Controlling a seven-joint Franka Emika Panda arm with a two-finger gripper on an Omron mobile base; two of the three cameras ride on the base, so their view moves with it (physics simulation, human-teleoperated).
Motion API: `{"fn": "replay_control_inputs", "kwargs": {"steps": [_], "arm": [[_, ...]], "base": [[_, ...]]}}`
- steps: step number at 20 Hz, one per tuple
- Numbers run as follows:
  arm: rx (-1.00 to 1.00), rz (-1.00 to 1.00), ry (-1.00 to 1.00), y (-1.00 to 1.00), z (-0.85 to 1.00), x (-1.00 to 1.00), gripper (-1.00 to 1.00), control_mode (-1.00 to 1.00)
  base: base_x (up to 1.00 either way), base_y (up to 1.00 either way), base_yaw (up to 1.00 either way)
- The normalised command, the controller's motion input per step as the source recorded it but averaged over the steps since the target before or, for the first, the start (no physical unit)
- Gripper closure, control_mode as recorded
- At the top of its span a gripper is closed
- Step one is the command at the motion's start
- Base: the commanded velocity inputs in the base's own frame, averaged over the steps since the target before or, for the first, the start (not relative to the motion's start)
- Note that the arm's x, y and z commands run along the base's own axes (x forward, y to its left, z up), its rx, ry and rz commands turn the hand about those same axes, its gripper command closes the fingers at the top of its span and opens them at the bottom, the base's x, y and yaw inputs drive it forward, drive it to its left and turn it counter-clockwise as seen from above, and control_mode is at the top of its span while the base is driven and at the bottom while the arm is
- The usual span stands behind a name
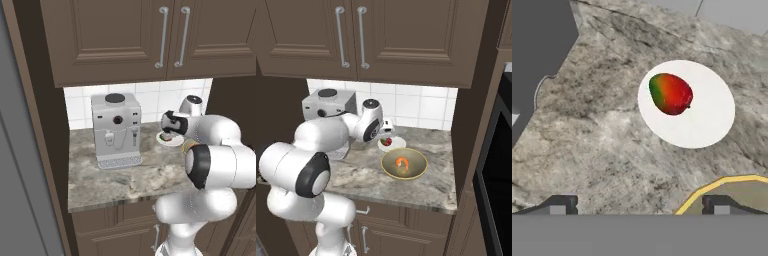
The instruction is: Remove the mango from the bowl and place it on the small plate. Then place the bowl with only the shrimp in the microwave, close the door, and press the start button to microwave the shrimp.
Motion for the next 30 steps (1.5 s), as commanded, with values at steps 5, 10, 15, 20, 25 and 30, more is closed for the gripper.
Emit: {"fn": "replay_control_inputs", "kwargs": {"steps": [5, 10, 15, 20, 25, 30], "arm": [[0.01, -0.13, -0.07, -0.09, 0.89, -0.99, -1.0, -1.0], [0.18, -0.19, -0.01, -0.49, 0.37, -1.0, -1.0, -1.0], [0.33, -0.19, -0.05, -1.0, 0.01, -0.95, -1.0, -1.0], [0.34, -0.31, -0.09, -0.75, 0.09, -0.81, -1.0, -1.0], [0.26, -0.42, 0.07, -0.37, 0.03, -0.16, -1.0, -1.0], [0.28, -0.06, 0.16, -0.29, -0.02, 0.3, -1.0, -1.0]], "base": [[0.0, 0.0, 0.0], [0.0, 0.0, 0.0], [0.0, 0.0, 0.0], [0.0, 0.0, 0.0], [0.0, 0.0, 0.0], [0.0, 0.0, 0.0]]}}
